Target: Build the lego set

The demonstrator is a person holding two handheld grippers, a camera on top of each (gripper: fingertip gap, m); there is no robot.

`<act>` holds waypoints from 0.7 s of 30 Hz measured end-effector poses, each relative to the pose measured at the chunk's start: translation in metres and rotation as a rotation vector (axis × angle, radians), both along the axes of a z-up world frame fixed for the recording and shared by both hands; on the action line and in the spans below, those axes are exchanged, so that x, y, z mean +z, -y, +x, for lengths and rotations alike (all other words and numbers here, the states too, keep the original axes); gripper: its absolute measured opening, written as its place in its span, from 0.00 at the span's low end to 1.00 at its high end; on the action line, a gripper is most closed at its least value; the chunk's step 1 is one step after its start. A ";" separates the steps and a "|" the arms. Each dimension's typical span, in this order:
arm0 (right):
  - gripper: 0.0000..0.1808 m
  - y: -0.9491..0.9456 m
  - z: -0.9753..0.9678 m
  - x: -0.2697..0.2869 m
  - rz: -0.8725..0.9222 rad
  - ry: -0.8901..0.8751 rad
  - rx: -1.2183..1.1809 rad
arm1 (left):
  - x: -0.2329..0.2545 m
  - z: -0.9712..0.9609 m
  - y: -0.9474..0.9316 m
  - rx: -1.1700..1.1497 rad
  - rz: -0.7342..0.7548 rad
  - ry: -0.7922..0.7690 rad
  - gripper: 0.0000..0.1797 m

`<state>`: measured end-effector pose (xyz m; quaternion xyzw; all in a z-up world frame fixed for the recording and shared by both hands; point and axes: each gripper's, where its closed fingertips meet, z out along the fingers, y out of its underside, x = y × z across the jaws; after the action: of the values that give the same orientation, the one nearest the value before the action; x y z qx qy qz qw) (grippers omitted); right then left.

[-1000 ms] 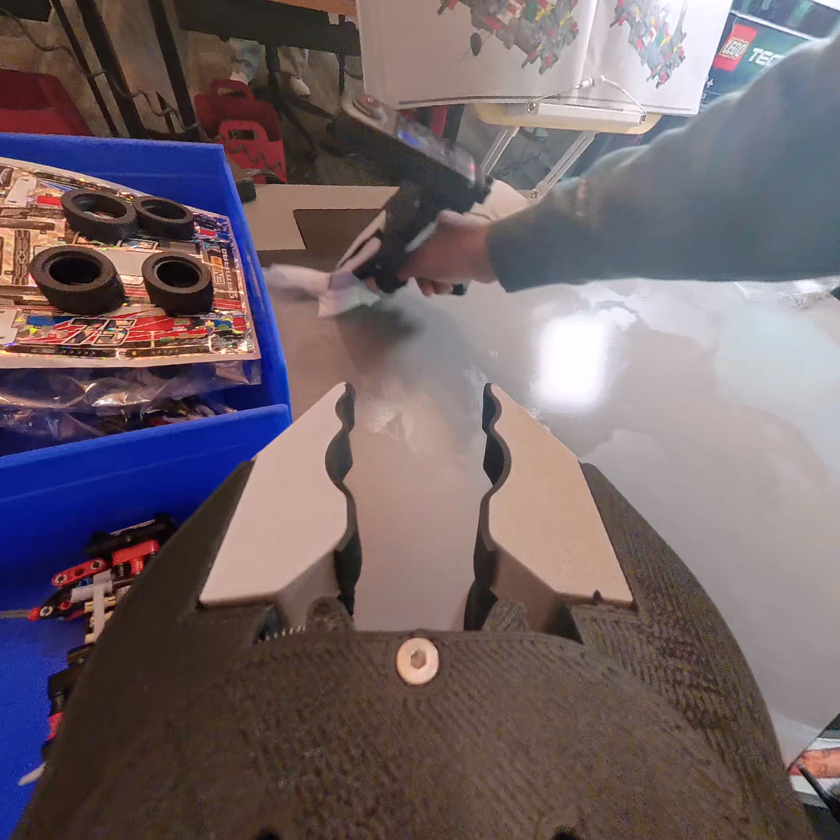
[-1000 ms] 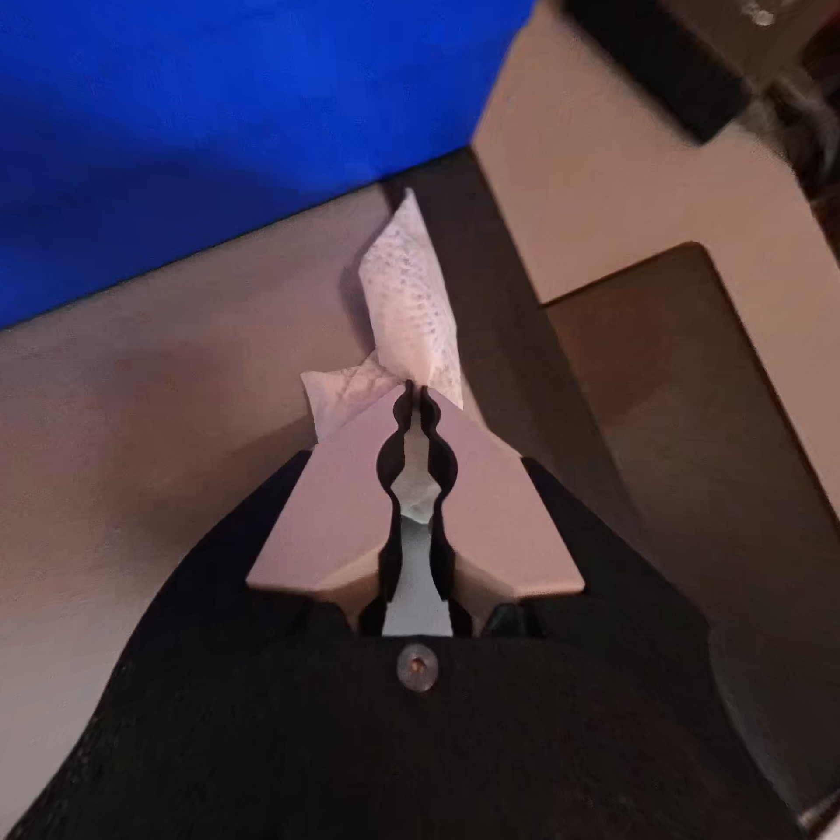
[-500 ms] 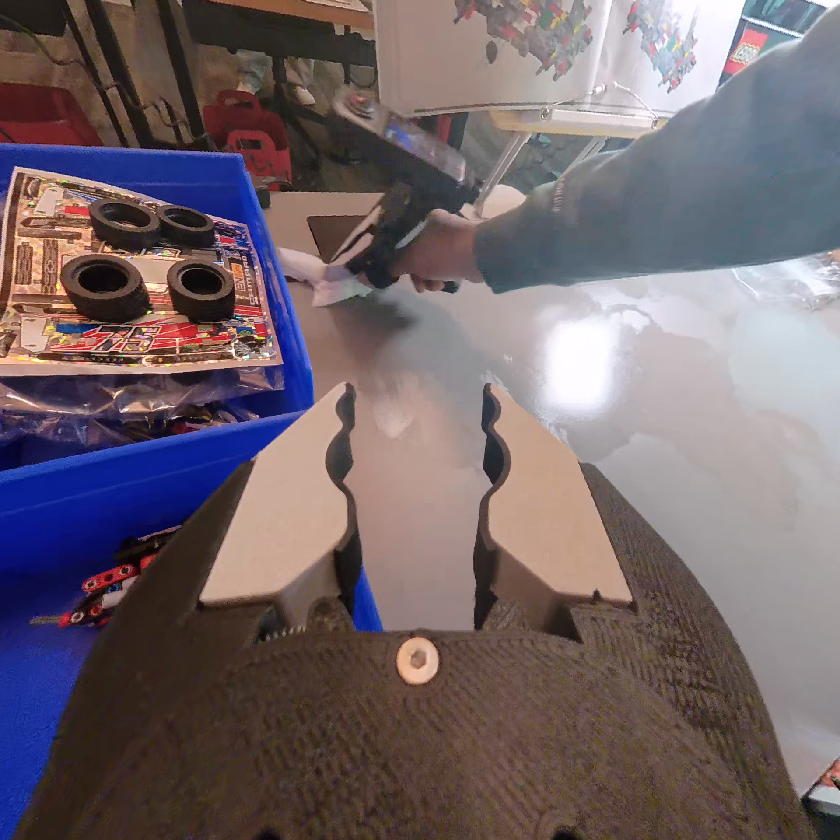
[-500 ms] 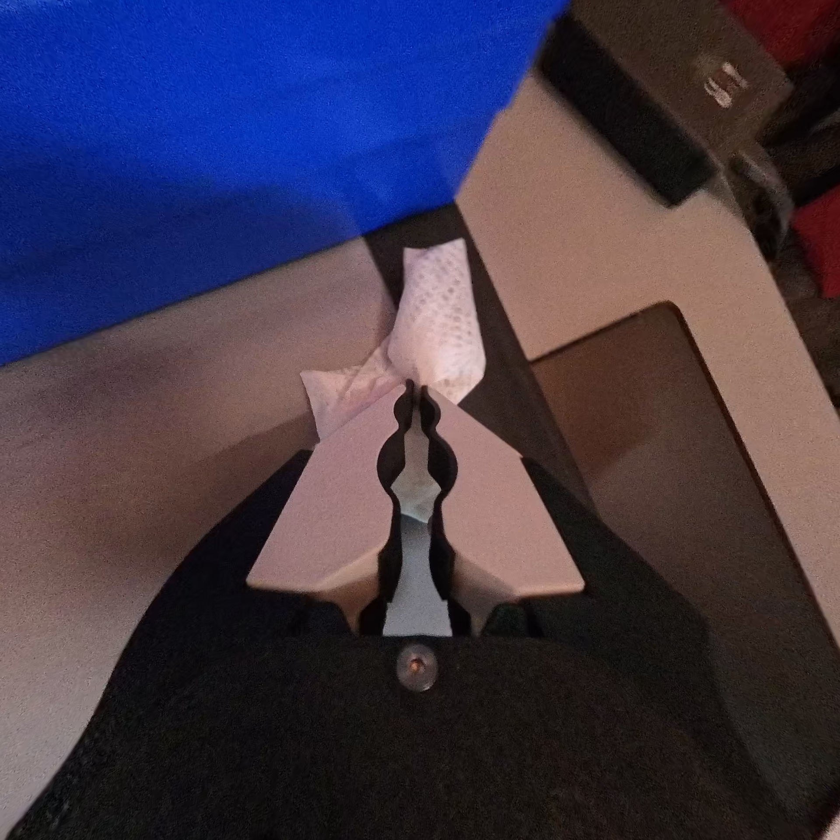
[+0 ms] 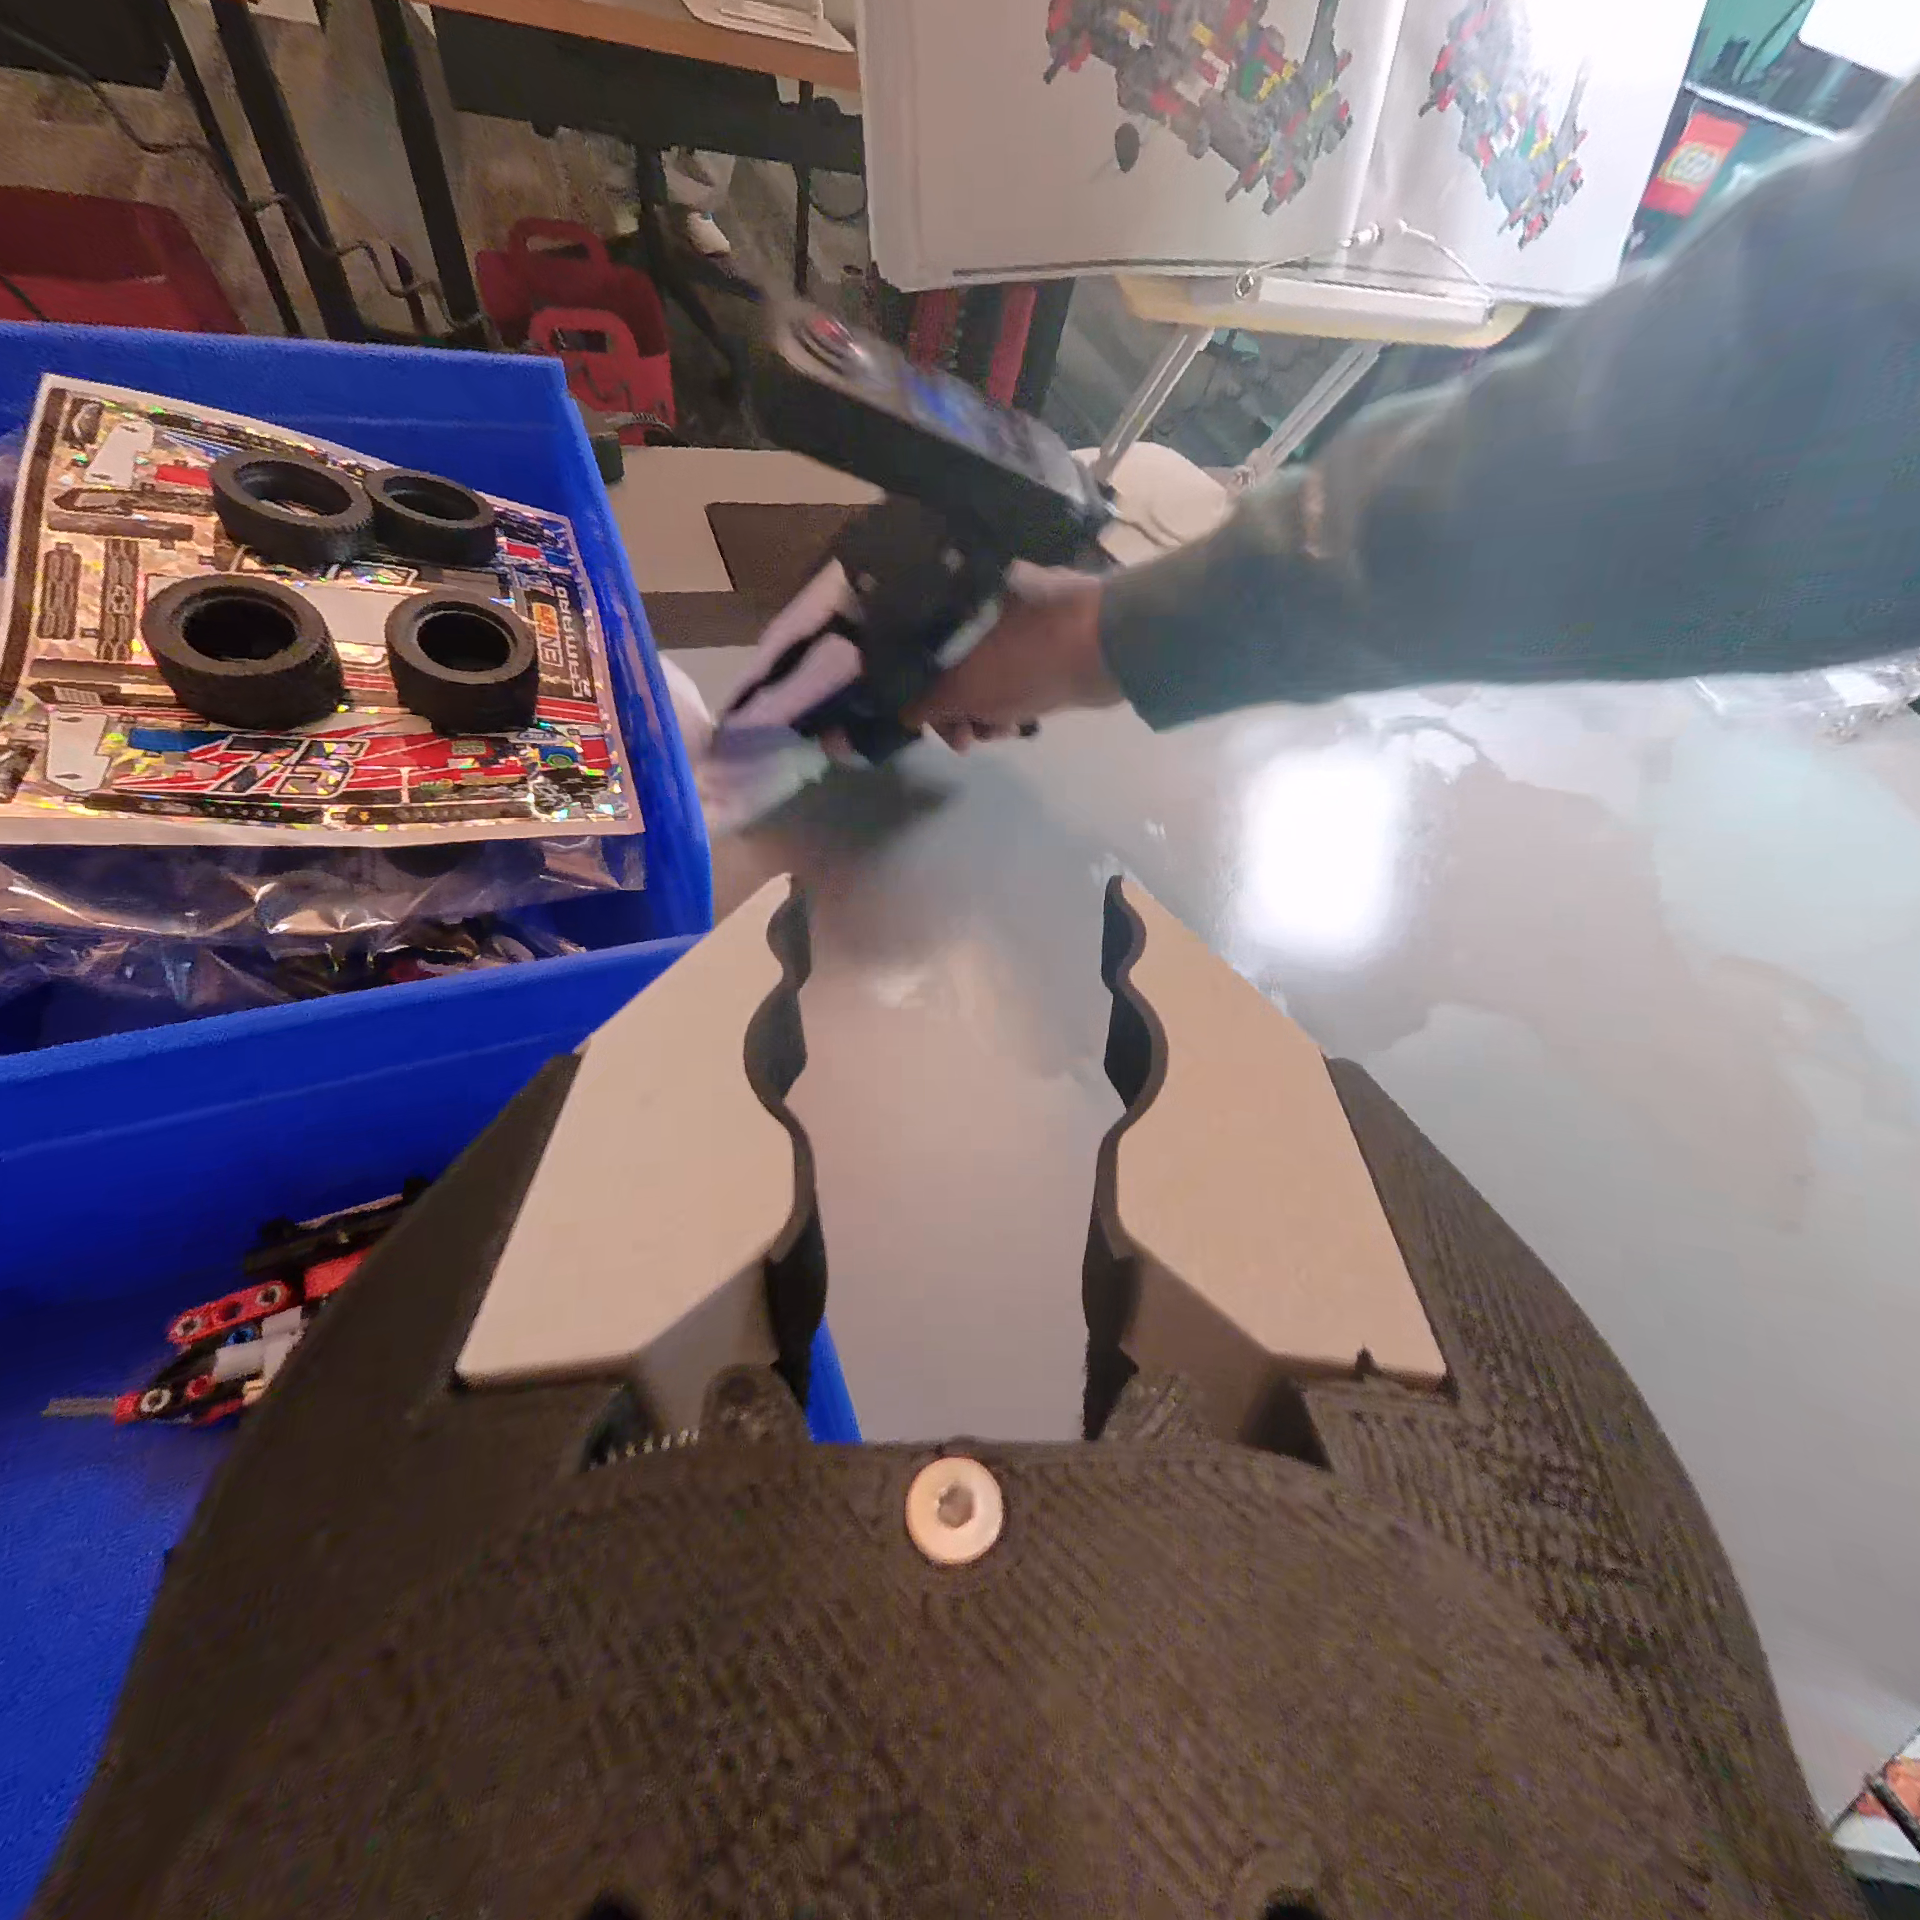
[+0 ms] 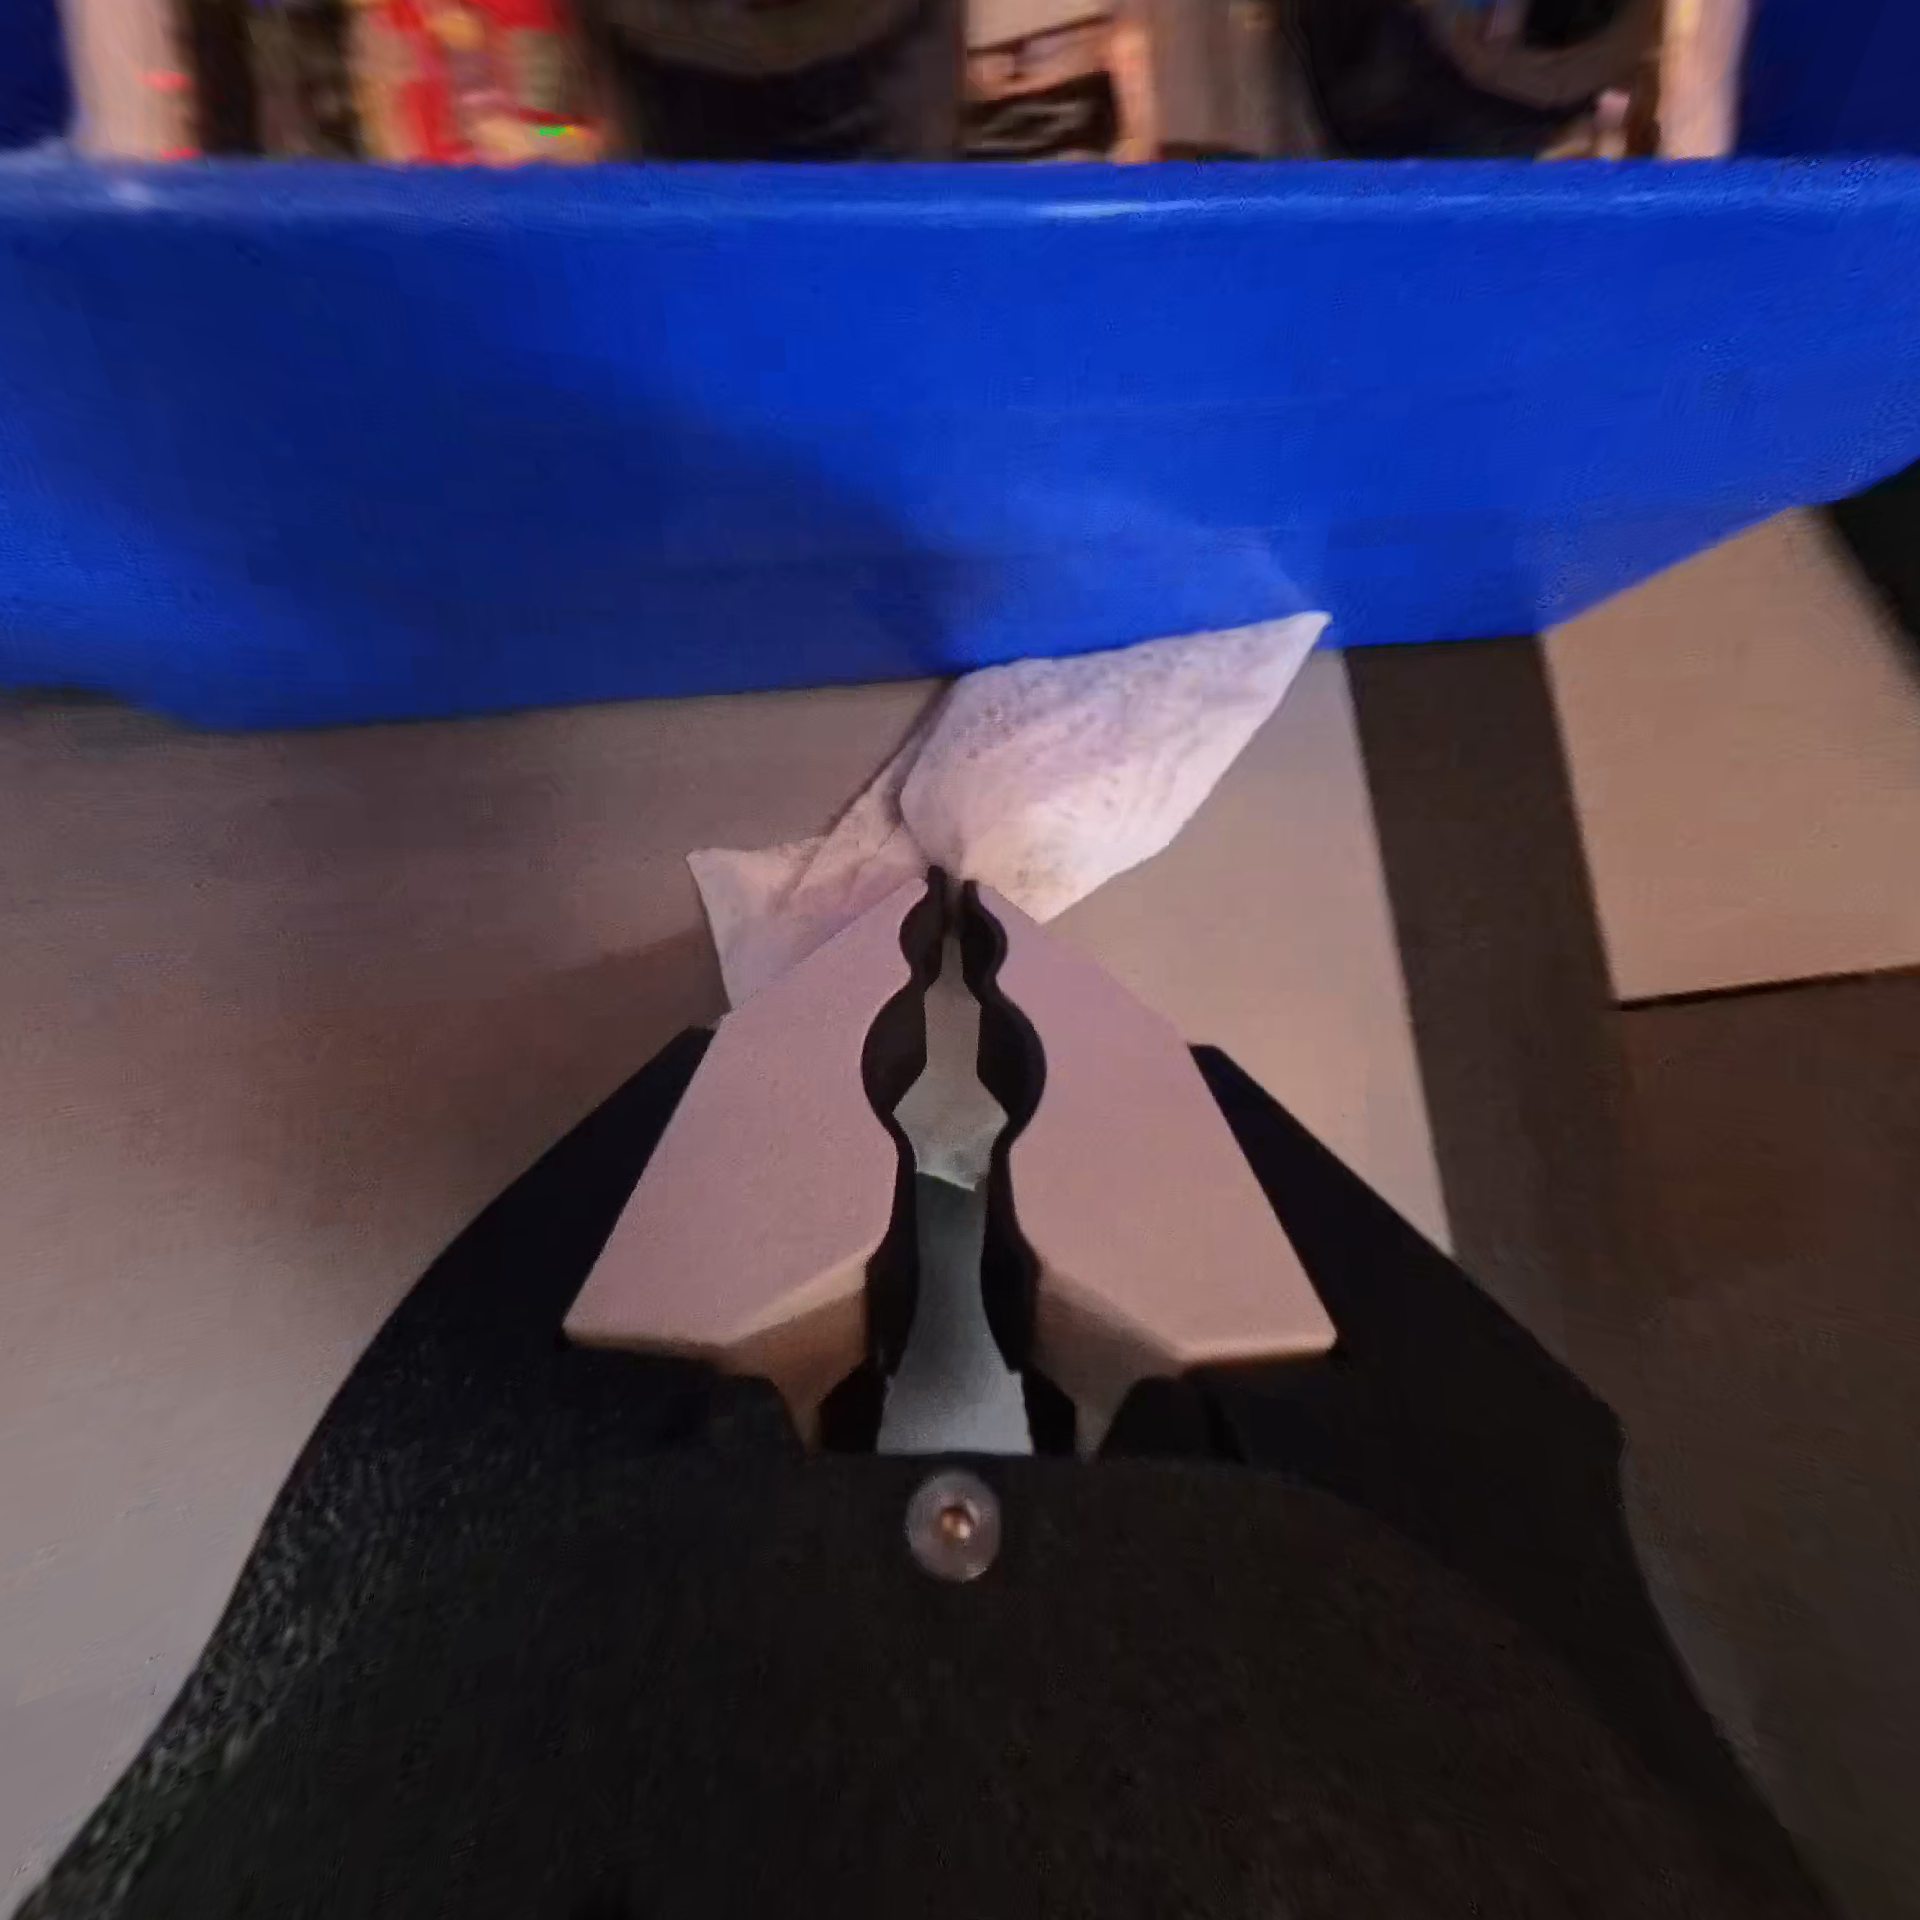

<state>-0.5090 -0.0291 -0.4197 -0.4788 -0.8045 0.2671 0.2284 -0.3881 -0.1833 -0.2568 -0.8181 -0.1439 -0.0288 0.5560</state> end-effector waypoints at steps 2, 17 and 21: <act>0.00 0.008 0.021 0.001 0.016 -0.016 0.055 | 0.003 -0.003 -0.001 0.009 0.011 0.004 0.31; 0.00 0.032 0.073 0.000 0.025 0.028 0.132 | 0.005 0.013 -0.010 -0.031 -0.012 -0.004 0.30; 0.00 -0.044 0.037 -0.001 0.033 0.061 -0.191 | 0.001 0.023 -0.011 -0.051 -0.032 -0.011 0.31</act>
<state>-0.4725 0.0150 -0.4211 -0.5575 -0.7661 0.2159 0.2362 -0.3654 -0.1722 -0.2558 -0.8305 -0.1203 -0.0362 0.5426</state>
